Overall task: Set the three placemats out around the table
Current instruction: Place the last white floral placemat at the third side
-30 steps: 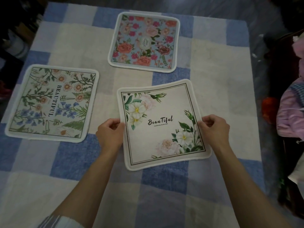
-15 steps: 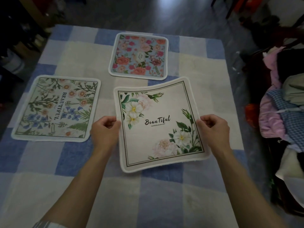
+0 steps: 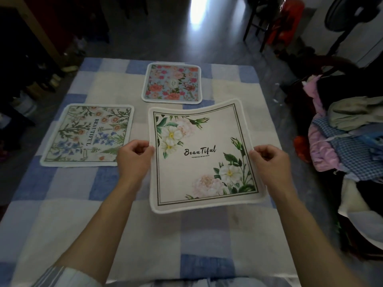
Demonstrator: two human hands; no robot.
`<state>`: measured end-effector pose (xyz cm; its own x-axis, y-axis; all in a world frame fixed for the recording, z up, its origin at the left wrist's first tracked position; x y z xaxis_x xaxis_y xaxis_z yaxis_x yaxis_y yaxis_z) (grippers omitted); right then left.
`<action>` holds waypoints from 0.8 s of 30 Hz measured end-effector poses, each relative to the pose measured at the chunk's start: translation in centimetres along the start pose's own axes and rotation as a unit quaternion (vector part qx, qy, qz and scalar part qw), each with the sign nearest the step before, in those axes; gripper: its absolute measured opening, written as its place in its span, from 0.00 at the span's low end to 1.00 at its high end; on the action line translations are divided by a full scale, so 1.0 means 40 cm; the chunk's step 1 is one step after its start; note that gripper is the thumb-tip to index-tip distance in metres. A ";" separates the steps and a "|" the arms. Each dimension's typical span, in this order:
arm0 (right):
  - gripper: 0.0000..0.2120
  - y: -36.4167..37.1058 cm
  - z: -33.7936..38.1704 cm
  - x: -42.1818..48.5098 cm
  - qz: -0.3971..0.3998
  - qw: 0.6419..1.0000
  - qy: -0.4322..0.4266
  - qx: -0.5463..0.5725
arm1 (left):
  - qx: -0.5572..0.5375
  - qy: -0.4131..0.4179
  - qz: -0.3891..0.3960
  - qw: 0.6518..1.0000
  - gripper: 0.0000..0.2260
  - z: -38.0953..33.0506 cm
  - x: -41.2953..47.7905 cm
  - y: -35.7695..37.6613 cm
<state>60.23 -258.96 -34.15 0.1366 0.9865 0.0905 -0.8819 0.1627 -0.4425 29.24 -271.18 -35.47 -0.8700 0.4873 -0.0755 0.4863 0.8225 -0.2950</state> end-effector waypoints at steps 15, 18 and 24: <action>0.02 -0.146 0.018 -0.246 -0.004 0.995 -0.013 0.098 | 0.064 0.075 -0.019 0.995 0.04 -0.023 -0.247 -0.209; 0.02 -0.151 0.028 -0.281 -0.001 0.995 -0.011 0.097 | 0.061 0.068 0.001 0.996 0.04 -0.011 -0.249 -0.238; 0.02 -0.090 0.057 -0.332 -0.007 0.997 -0.017 0.069 | 0.057 0.050 0.047 0.996 0.02 0.037 -0.178 -0.285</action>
<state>60.57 -272.71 -31.70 0.1365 0.9824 0.1272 -0.9339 0.1704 -0.3144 29.78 -284.46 -32.99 -0.8054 0.5925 -0.0152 0.5485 0.7354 -0.3979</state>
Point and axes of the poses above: each hand's wrist, its own x-axis towards the middle knuckle, its own y-axis out of the palm, z = x × y, the point moved 1 cm from there along x, towards the middle knuckle, and after that the axes turned 9 degrees about -z, right-handed, at the moved point
